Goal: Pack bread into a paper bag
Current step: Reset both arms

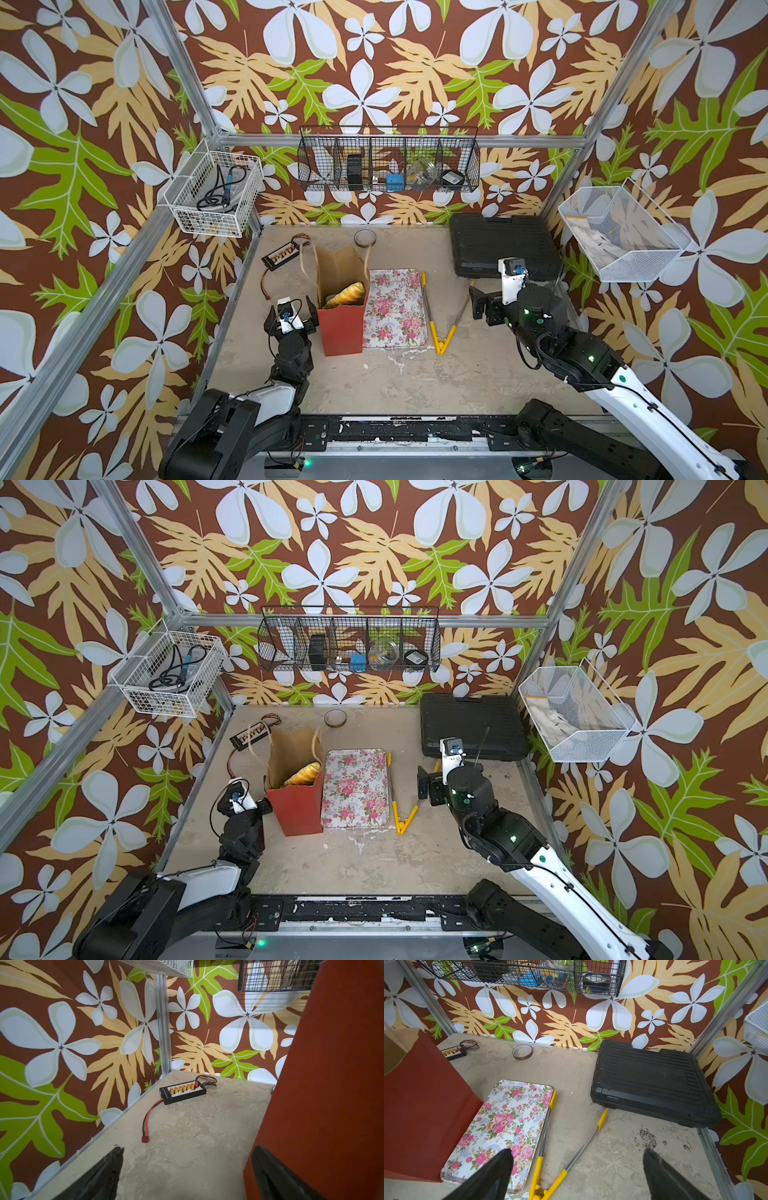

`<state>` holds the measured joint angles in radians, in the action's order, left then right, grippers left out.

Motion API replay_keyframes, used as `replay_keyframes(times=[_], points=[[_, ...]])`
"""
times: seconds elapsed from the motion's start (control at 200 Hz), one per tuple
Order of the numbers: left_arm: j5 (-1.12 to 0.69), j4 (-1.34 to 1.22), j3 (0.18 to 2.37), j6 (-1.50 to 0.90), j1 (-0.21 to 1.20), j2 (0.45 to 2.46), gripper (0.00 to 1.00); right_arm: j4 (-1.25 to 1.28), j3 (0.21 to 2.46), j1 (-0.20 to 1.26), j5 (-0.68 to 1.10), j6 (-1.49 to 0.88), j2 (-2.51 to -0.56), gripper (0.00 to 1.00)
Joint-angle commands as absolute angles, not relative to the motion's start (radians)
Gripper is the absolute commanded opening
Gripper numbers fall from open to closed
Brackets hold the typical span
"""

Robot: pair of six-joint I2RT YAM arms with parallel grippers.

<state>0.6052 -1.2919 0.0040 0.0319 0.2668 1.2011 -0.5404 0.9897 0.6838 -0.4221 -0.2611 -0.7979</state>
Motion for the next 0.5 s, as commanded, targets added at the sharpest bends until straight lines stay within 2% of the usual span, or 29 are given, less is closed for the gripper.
replay_keyframes(times=[0.0, 0.065, 0.155, 0.315, 0.495], points=[[0.499, -1.513, -0.006, 0.063, 0.260, 1.337, 1.00, -0.554, 0.988, 0.686, -0.421, -0.259, -0.784, 1.00], [0.460, -1.721, -0.031, 0.109, 0.260, 1.473, 1.00, -0.571, 0.987, 0.686, -0.440, -0.259, -0.767, 1.00], [0.421, -1.779, -0.064, 0.050, 0.225, 1.497, 1.00, -0.549, 0.967, 0.685, -0.444, -0.258, -0.743, 1.00], [0.263, -1.478, 0.043, 0.052, 0.181, 1.430, 1.00, -0.417, 0.875, 0.686, -0.446, -0.247, -0.716, 1.00], [0.241, -1.449, 0.064, 0.040, 0.162, 1.439, 1.00, -0.287, 0.788, 0.686, -0.573, -0.281, -0.696, 1.00]])
